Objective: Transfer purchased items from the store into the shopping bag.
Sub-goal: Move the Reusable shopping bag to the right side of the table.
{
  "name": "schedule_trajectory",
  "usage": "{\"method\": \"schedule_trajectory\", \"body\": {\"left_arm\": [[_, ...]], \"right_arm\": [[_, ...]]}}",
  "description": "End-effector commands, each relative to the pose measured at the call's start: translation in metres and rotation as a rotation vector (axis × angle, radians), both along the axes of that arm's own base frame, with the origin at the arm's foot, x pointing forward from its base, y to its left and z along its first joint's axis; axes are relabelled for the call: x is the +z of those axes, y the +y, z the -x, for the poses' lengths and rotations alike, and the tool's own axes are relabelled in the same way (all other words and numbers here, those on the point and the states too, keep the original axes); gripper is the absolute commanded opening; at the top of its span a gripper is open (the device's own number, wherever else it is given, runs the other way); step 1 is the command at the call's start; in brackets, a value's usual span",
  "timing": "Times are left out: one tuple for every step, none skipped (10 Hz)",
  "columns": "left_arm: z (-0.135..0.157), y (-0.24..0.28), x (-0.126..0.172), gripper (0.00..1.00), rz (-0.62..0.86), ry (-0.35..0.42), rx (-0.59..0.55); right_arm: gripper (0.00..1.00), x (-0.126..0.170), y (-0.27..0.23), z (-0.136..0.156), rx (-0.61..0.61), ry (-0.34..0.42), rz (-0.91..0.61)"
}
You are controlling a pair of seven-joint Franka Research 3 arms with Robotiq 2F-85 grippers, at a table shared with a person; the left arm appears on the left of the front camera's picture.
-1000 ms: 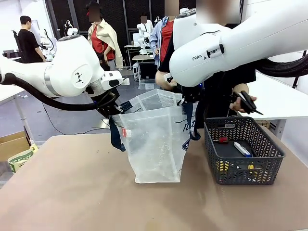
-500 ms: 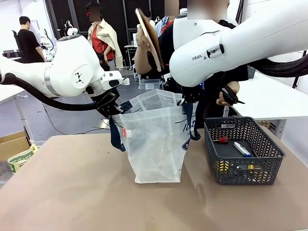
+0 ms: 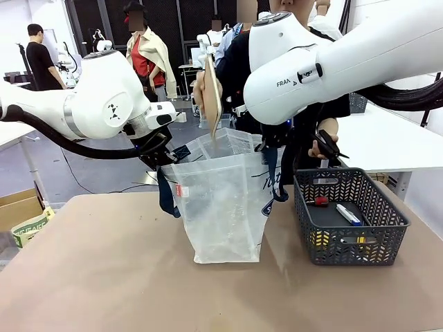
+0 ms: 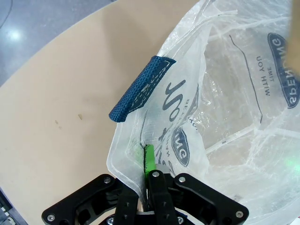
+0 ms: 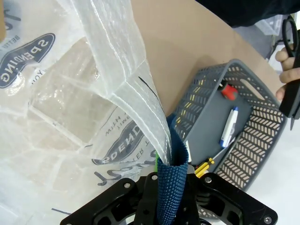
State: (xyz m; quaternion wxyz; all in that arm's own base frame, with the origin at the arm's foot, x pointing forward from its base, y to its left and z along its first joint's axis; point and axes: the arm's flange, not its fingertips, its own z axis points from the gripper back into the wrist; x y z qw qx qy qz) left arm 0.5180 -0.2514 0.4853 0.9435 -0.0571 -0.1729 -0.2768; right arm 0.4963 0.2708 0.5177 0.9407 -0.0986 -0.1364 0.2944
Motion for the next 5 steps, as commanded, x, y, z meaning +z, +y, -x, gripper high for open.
{"method": "schedule_trajectory", "body": {"left_arm": [[0.0001,0.0010,0.0022,0.00,0.000,-0.004,0.001],[0.0001,0.0010,0.0022,0.00,0.000,-0.004,0.001],[0.0001,0.0010,0.0022,0.00,0.000,-0.004,0.001],[0.0001,0.0010,0.0022,0.00,0.000,-0.004,0.001],[0.0001,0.0010,0.0022,0.00,0.000,-0.004,0.001]], "right_arm": [[0.00,0.0010,-0.0011,-0.0005,-0.008,-0.006,0.003],[0.00,0.0010,-0.0011,-0.0005,-0.008,-0.006,0.003],[0.00,0.0010,-0.0011,-0.0005,-0.008,-0.006,0.003],[0.00,0.0010,-0.0011,-0.0005,-0.008,-0.006,0.003],[0.00,0.0010,-0.0011,-0.0005,-0.008,-0.006,0.003]]}}
